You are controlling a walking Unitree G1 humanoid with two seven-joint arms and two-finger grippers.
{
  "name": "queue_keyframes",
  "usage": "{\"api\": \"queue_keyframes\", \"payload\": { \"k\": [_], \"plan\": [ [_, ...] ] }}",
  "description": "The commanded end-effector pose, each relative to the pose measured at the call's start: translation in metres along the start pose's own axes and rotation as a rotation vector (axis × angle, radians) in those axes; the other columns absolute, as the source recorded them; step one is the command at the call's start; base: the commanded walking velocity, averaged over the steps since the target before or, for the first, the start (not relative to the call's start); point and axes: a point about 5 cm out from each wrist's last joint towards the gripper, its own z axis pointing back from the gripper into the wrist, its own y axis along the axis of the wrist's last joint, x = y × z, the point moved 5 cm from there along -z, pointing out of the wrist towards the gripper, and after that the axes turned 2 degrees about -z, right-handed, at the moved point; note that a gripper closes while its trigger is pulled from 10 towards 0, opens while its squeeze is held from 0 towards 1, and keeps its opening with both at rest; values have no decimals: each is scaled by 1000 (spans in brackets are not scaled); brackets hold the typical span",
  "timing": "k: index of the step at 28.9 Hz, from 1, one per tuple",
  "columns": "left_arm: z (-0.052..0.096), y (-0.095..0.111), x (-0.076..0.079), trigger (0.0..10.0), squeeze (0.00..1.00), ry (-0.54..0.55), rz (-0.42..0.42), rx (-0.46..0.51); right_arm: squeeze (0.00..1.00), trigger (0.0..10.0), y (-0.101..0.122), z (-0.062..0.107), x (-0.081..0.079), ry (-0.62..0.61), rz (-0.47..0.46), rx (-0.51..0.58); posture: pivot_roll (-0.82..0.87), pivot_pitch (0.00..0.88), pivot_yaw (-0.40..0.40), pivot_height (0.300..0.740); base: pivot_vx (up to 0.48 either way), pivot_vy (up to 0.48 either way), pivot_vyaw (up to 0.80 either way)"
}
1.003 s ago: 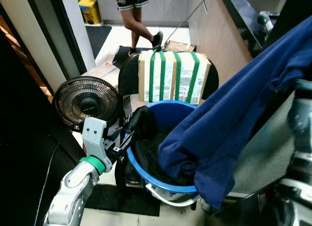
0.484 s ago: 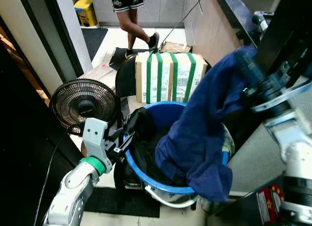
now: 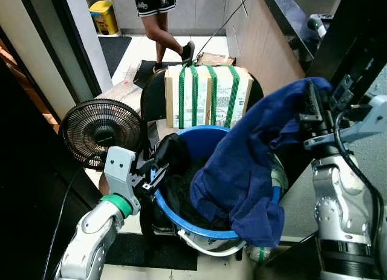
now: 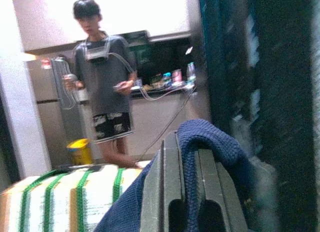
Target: Clothes washing
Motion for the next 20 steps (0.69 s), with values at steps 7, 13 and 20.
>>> {"api": "queue_keyframes", "payload": {
  "k": [7, 13, 20],
  "plan": [
    [1, -5, -2, 10000, 0, -3, -27, -23, 0, 0, 6, -12, -15, 17, 33, 70, 45, 53, 77, 740, 0, 0, 0],
    [4, -6, -4, 10000, 0, -7, -42, -30, 0, 0, -46, 30, -105, 345, -374, -194, 50, 40, 83, 740, 0, 0, 0],
    [3, -6, -6, 10000, 0, -2, -49, -31, 0, 0, -52, 55, -145, 435, -401, -230, 48, 33, 82, 740, 0, 0, 0]
  ]
}}
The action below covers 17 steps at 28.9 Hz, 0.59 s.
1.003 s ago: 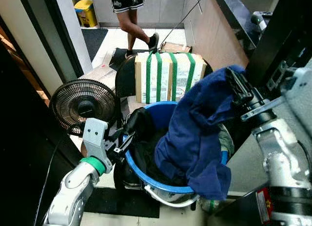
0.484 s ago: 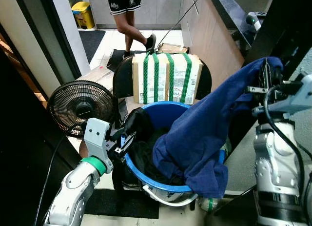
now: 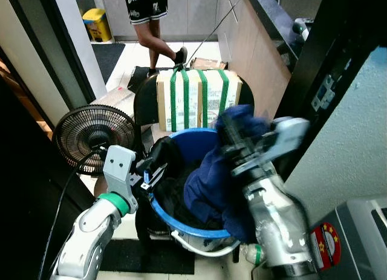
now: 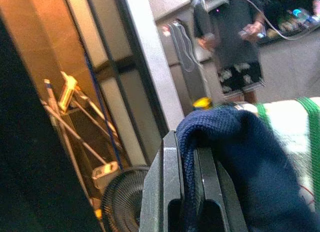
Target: Clothes washing
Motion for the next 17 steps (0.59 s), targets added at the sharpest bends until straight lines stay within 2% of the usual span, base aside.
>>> {"api": "queue_keyframes", "payload": {
  "k": [1, 5, 7, 8, 9, 12, 14, 15, 16, 17],
  "plan": [
    [1, -7, -2, 10000, 0, 11, -4, -20, 0, 0, -3, 2, -5, 5, 12, -3, 48, 33, 82, 740, 0, 0, 0],
    [0, -6, -3, 10000, 0, 20, -6, -17, 0, 0, -8, -1, -11, 18, 10, -3, 51, 31, 71, 740, 0, 0, 0],
    [1, -6, -3, 10000, 0, 25, -5, -16, 0, 0, -1, -11, -11, 28, 5, 30, 51, 31, 71, 740, 0, 0, 0],
    [1, -6, -3, 10000, 0, 25, -5, -16, 0, 0, -1, -11, -11, 28, 5, 30, 51, 31, 71, 740, 0, 0, 0],
    [1, -6, -3, 10000, 0, 27, -4, -16, 0, 0, 9, -19, -8, 24, -2, 64, 51, 31, 71, 740, 0, 0, 0],
    [3, -7, -3, 10000, 0, 29, -3, -17, 0, 0, 71, -52, 7, -1, -13, 249, 59, 34, 71, 740, 0, 0, 0],
    [3, -7, -3, 10000, 0, 29, -3, -17, 0, 0, 71, -52, 7, -1, -13, 249, 59, 34, 71, 740, 0, 0, 0],
    [3, -7, -3, 10000, 0, 28, -4, -16, 0, 0, 111, -66, 11, 6, 3, 356, 63, 36, 73, 740, 0, 0, 0],
    [3, -7, -3, 10000, 0, 28, -4, -16, 0, 0, 111, -66, 11, 6, 3, 356, 63, 36, 73, 740, 0, 0, 0],
    [3, -6, -4, 10000, 0, 27, -6, -16, 0, 0, 182, -81, 17, 29, 24, 544, 58, 35, 80, 740, 0, 0, 0]
  ]
}}
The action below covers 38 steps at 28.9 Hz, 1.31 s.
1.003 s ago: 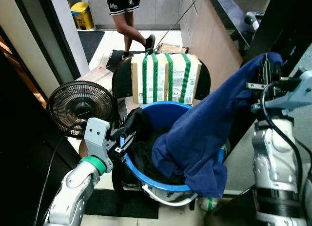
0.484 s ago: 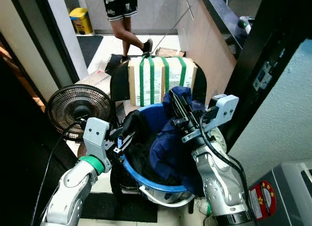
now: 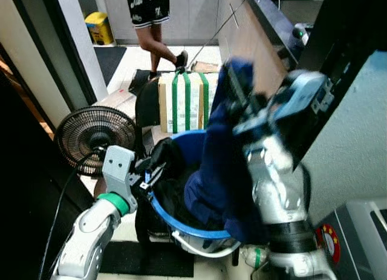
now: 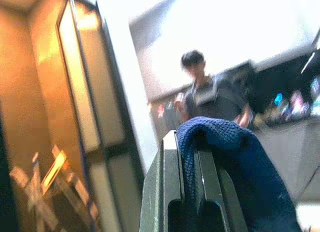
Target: Clothes washing
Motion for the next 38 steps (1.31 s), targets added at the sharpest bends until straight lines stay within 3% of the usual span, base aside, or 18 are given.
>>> {"api": "queue_keyframes", "payload": {
  "k": [1, 2, 3, 5, 10, 12, 16, 21, 23, 27, 28, 30, 31, 33, 34, 36, 37, 38],
  "plan": [
    [2, -5, -2, 10000, 0, 2, -8, -23, 0, 0, 109, -56, 3, 50, -2, 332, 57, 35, 81, 740, 0, 0, 0],
    [2, -5, -2, 10000, 0, -1, -9, -24, 0, 0, 139, -65, 1, 70, -2, 418, 57, 35, 81, 740, 0, 0, 0],
    [2, -5, -1, 10000, 0, -3, -10, -24, 0, 0, 145, -66, 0, 80, 1, 433, 59, 36, 80, 740, 0, 0, 0],
    [2, -5, -1, 10000, 0, -3, -10, -24, 0, 0, 145, -66, 0, 80, 1, 433, 59, 36, 80, 740, 0, 0, 0],
    [2, -6, 0, 10000, 0, -6, -8, -25, 0, 0, 106, -52, 1, 52, -21, 339, 64, 35, 92, 740, 0, 0, 0],
    [2, -6, 0, 10000, 0, -8, -8, -26, 0, 0, 102, -50, 1, 46, -28, 331, 64, 35, 92, 740, 0, 0, 0],
    [1, -6, -2, 10000, 0, -18, -16, -31, 0, 0, 118, -60, 7, 51, -20, 361, 55, 40, 97, 740, 0, 0, 0],
    [0, -5, -1, 10000, 0, -20, -15, -29, 0, 0, 116, -61, 12, 48, -30, 353, 63, 41, 95, 740, 0, 0, 0],
    [3, -6, 1, 10000, 0, -23, -13, -31, 0, 0, 92, -50, 14, 36, -50, 287, 64, 43, 92, 740, 0, 0, 0],
    [4, -7, 2, 10000, 0, -24, -14, -33, 0, 0, 70, -39, 15, 22, -61, 214, 63, 43, 92, 740, 0, 0, 0],
    [5, -7, 2, 10000, 0, -23, -17, -34, 0, 0, 37, -20, 18, -1, -56, 91, 65, 43, 86, 740, 0, 0, 0],
    [5, -7, 2, 10000, 0, -23, -17, -34, 0, 0, 37, -20, 18, -1, -56, 91, 65, 43, 86, 740, 0, 0, 0],
    [4, -6, 1, 10000, 0, -13, -20, -33, 0, 0, -2, 7, 26, -39, -42, -56, 64, 42, 85, 740, 0, 0, 0],
    [4, -6, 1, 10000, 0, -13, -20, -33, 0, 0, -2, 7, 26, -39, -42, -56, 64, 42, 85, 740, 0, 0, 0],
    [1, -2, -2, 10000, 0, 10, -23, -31, 0, 8118, -52, 58, 44, -159, -59, -256, 65, 43, 87, 740, 0, 0, 0],
    [1, -2, -2, 10000, 0, 10, -23, -31, 0, 8118, -52, 58, 44, -159, -59, -256, 65, 43, 87, 740, 0, 0, 0],
    [-1, 2, -4, 10000, 0, 15, -28, -22, 0, 10000, -61, 72, 49, -194, -57, -294, 63, 42, 91, 740, 0, 0, 0],
    [-1, 2, -4, 10000, 0, 15, -28, -22, 0, 10000, -61, 72, 49, -194, -57, -294, 63, 42, 91, 740, 0, 0, 0]
  ]
}}
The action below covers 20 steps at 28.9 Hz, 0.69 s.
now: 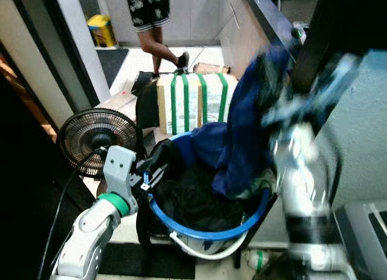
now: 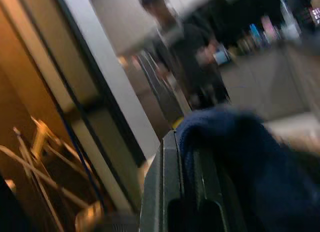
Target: Clothes washing
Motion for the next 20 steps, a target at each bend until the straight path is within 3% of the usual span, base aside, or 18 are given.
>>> {"api": "queue_keyframes", "payload": {
  "k": [1, 10, 20],
  "plan": [
    [-2, 3, -2, 10000, 0, 8, -22, -4, 0, 10000, 4, 2, 0, -12, 10, 19, 64, 42, 92, 740, 0, 0, 0],
    [-13, 27, -4, 10000, 0, 10, -65, 56, 0, 10000, 36, 3, 24, -127, -55, 136, 68, 26, 96, 740, 0, 0, -624],
    [-15, 29, -1, 10000, 0, -10, -81, 58, 0, 10000, 37, 7, 36, -144, -96, 151, 70, 0, 89, 740, 0, 0, -800]
  ]
}}
